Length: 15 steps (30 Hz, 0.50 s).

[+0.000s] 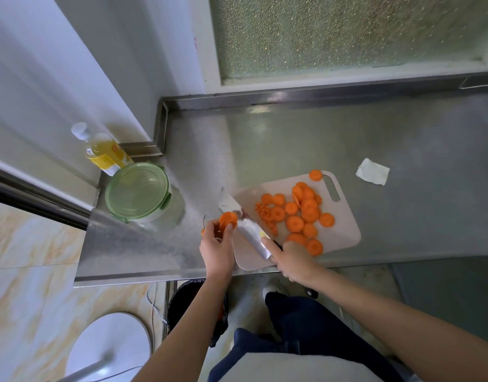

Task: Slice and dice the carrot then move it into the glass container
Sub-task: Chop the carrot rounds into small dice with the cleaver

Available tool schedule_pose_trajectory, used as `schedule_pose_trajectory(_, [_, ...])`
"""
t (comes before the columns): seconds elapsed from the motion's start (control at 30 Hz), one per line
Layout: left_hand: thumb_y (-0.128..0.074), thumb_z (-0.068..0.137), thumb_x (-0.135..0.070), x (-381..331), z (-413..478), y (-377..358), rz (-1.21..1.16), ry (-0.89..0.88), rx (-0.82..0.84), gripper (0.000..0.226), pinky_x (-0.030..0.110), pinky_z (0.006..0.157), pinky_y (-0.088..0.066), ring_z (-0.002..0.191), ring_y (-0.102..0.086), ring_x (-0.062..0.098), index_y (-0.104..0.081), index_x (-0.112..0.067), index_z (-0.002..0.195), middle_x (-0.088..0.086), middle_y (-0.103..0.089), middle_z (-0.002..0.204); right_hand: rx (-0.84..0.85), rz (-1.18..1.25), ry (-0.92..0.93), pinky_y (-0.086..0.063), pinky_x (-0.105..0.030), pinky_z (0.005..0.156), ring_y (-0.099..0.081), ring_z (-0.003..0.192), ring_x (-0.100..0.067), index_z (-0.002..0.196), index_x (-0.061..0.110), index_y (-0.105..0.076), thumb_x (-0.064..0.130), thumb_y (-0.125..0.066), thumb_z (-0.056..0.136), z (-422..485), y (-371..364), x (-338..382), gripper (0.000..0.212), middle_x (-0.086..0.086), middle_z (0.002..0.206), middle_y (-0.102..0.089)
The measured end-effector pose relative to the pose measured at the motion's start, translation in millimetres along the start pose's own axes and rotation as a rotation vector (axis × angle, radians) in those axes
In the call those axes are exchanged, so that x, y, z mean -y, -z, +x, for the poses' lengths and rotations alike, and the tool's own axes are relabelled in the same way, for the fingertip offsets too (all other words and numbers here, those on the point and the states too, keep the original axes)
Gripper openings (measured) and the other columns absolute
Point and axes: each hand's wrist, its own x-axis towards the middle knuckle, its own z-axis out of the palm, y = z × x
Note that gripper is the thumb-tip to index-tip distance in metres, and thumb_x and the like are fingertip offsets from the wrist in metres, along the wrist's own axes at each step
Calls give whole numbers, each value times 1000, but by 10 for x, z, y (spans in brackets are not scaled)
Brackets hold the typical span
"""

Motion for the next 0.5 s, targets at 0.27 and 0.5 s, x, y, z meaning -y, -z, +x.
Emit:
schedule_pose_trajectory(0.27, [-61,88,-15,24,-1,-16,-41,41,54,8,17,65,-43,65,-60,4,-58,-10,94,6,-65,78,-180,38,-66,-30,-29,45,-39,42,-20,50,11,-40,61,-39,92,174,196,-55,66,-3,44,-40])
schedule_pose_trajectory(0.5, [-62,89,-14,2,40,-171,141,-14,189,8,20,66,-42,77,-56,14,-58,-12,95,0,-59,80,-133,-130,-8,-36,-28,52,-46,51,-20,58,9,-47,58,-37,94,75,202,30,62,-4,52,-47])
